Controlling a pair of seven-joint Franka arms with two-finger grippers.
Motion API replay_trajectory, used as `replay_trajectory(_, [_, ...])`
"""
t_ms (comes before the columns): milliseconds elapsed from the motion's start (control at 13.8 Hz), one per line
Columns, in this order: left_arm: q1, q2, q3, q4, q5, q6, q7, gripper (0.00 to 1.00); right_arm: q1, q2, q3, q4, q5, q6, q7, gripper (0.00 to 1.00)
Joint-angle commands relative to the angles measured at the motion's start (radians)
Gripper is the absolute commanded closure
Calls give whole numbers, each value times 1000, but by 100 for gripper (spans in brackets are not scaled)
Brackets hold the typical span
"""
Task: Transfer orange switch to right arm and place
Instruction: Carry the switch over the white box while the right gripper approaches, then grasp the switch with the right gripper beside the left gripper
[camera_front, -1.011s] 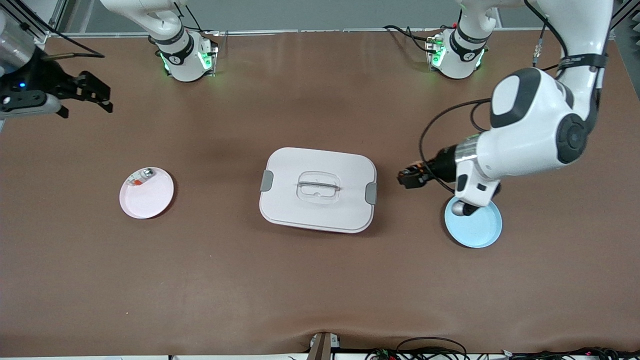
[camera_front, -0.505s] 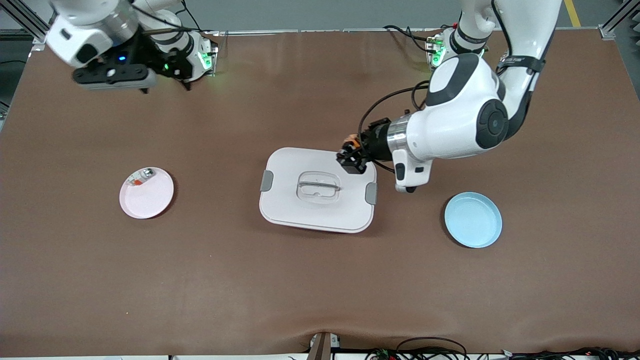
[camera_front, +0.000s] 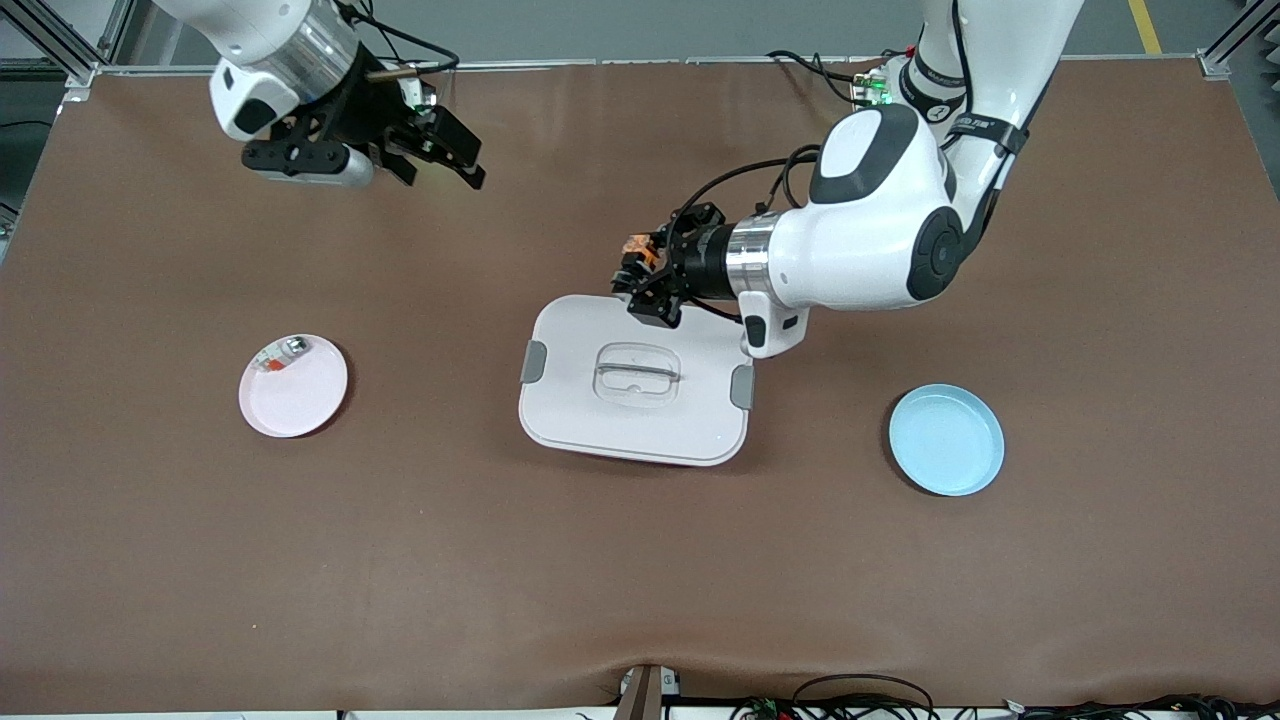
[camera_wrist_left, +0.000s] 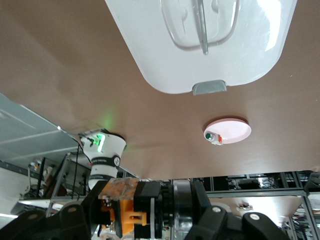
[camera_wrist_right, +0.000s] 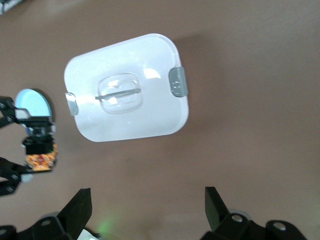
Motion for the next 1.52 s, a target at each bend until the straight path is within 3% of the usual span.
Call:
replay_trajectory(0, [-31,32,4,28,-33,48,-70,100,25,-4,-14,-37,80,89,88,0])
replay_trajectory(650, [-94,52,7,27,-44,129,-94,100,86,167,-14,30,88,208,130,0])
replay_trajectory(1444, [-120,66,12,27,-42,172,-92,100,160,256,-16,72,85,240,128,0])
